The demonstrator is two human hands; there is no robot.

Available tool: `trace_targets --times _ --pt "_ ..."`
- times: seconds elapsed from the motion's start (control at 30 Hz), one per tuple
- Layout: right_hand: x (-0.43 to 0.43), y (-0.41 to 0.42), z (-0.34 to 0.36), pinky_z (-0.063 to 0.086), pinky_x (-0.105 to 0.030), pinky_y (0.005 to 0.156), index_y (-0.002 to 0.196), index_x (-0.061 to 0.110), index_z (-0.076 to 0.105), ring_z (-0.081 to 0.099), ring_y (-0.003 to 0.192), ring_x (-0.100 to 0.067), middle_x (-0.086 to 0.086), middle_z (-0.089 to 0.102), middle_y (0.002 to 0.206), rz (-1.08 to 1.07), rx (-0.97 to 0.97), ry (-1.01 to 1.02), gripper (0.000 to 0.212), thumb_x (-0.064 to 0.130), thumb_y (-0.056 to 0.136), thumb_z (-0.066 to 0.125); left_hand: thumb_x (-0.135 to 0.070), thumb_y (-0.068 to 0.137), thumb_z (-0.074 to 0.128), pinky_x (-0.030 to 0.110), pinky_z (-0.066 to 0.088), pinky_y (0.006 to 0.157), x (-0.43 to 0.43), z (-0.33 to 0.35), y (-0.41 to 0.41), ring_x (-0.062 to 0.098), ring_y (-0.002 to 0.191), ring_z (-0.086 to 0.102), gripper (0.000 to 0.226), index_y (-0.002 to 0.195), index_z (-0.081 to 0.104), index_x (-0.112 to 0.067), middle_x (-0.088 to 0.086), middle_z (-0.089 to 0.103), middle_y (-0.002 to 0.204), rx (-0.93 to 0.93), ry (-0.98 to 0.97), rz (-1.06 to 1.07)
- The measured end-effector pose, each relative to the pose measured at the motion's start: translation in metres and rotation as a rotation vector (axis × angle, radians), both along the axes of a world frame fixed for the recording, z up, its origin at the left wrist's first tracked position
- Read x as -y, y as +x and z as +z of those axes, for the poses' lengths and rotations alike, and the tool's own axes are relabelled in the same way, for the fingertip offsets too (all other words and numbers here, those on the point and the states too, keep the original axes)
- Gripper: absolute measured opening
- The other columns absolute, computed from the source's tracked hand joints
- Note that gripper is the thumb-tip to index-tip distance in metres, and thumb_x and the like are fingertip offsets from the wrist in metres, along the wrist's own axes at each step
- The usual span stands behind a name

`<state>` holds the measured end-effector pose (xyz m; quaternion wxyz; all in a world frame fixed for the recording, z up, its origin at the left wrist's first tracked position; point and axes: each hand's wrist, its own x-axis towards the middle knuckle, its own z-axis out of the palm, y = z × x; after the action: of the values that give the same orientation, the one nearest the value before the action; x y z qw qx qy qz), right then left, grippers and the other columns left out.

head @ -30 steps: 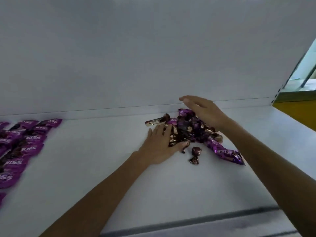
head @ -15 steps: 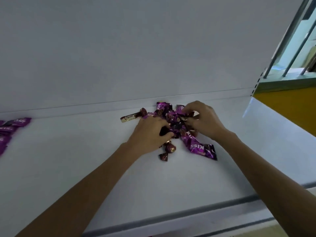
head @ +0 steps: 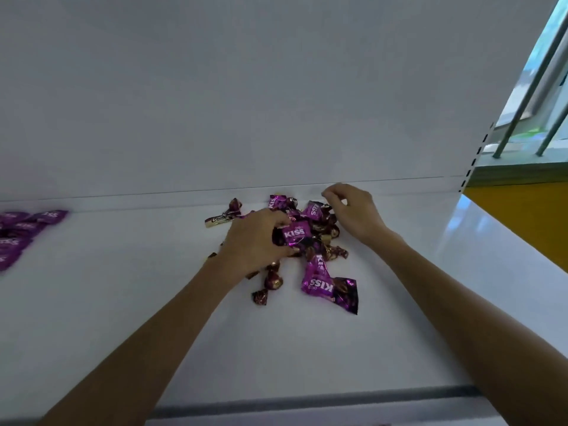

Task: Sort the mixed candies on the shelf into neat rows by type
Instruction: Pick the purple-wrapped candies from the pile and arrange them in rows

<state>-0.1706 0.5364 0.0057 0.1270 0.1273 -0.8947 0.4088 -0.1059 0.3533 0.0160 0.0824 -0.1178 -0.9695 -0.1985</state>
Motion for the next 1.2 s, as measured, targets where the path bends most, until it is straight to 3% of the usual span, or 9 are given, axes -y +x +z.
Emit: trace_targets --times 0.07,0.2,0.37,0.5,0.6,0.7,0.83,1.0,1.2 --pt "0.004 -0.011 0.006 0.038 -0.024 0.088 0.112 0.012 0.061 0.054 0.106 -0.018 -0.004 0.062 0.118 0.044 0.02 0.111 0.026 0.017 0.093 0.045 -0.038 0.072 0.075 0.032 0.043 0.091 0.004 0.002 0.002 0.018 0.104 0.056 0.054 0.12 0.057 -0.021 0.0 0.062 0.111 -0.07 0.096 0.049" --pt "0.011 -0.028 0.016 0.038 -0.028 0.092 0.115 0.017 0.06 0.05 0.116 -0.023 -0.006 0.055 0.128 0.175 0.276 0.355 0.03 0.016 0.087 0.048 -0.036 0.076 0.072 0.026 0.04 0.088 0.011 -0.001 0.005 0.018 0.105 0.056 0.054 0.124 0.054 -0.021 0.001 0.061 0.116 -0.169 0.141 0.111" --pt "0.018 -0.03 0.014 0.046 -0.034 0.09 0.119 0.021 0.056 0.052 0.111 -0.024 -0.006 0.055 0.126 0.224 0.235 0.575 0.036 0.019 0.083 0.056 -0.028 0.076 0.071 0.029 0.045 0.082 0.018 -0.005 0.01 0.017 0.096 0.058 0.044 0.117 0.056 -0.02 0.001 0.062 0.108 -0.211 0.147 0.12" --pt "0.017 -0.029 0.018 0.045 -0.034 0.086 0.112 0.021 0.061 0.053 0.108 -0.024 -0.007 0.058 0.12 0.178 0.111 0.511 0.031 0.021 0.081 0.063 -0.031 0.079 0.069 0.023 0.041 0.075 0.025 -0.002 0.014 0.011 0.09 0.056 0.042 0.117 0.056 -0.021 -0.004 0.064 0.107 -0.215 0.138 0.134" --pt "0.026 -0.023 0.026 0.041 -0.034 0.082 0.11 0.016 0.062 0.05 0.107 -0.026 -0.01 0.057 0.113 0.127 -0.094 0.413 0.033 0.027 0.079 0.067 -0.033 0.079 0.069 0.027 0.045 0.084 0.038 0.001 0.015 0.017 0.1 0.058 0.048 0.123 0.055 -0.018 0.0 0.064 0.115 -0.228 0.105 0.153" --pt "0.045 -0.013 0.033 0.043 -0.038 0.085 0.107 0.016 0.062 0.051 0.103 -0.024 -0.005 0.062 0.106 0.222 -0.245 0.318 0.03 0.027 0.079 0.067 -0.034 0.079 0.069 0.024 0.042 0.083 0.053 0.005 0.017 0.018 0.101 0.058 0.048 0.123 0.056 -0.019 0.0 0.064 0.114 -0.232 0.101 0.187" --pt "0.076 0.001 0.037 0.041 -0.035 0.078 0.102 0.016 0.063 0.052 0.094 -0.022 -0.004 0.065 0.097 0.345 -0.371 0.34 0.027 0.03 0.08 0.067 -0.036 0.079 0.069 0.024 0.039 0.076 0.084 0.013 0.027 0.017 0.096 0.058 0.042 0.118 0.059 -0.021 -0.002 0.065 0.106 -0.22 0.069 0.211" --pt "0.127 0.011 0.039 0.043 -0.036 0.076 0.105 0.012 0.065 0.055 0.092 -0.023 -0.007 0.067 0.097 0.424 -0.385 0.374 0.03 0.03 0.081 0.067 -0.034 0.08 0.067 0.026 0.041 0.074 0.149 0.022 0.044 0.017 0.091 0.058 0.036 0.114 0.061 -0.023 -0.004 0.066 0.101 -0.2 0.042 0.288" --pt "0.214 0.019 0.033 0.032 -0.028 0.066 0.103 0.013 0.068 0.053 0.08 -0.025 -0.008 0.063 0.083 0.489 -0.407 0.425 0.026 0.026 0.08 0.069 -0.033 0.078 0.068 0.027 0.035 0.075 0.236 0.027 0.049 0.016 0.089 0.051 0.022 0.098 0.066 -0.023 0.001 0.06 0.09 -0.153 0.081 0.266"
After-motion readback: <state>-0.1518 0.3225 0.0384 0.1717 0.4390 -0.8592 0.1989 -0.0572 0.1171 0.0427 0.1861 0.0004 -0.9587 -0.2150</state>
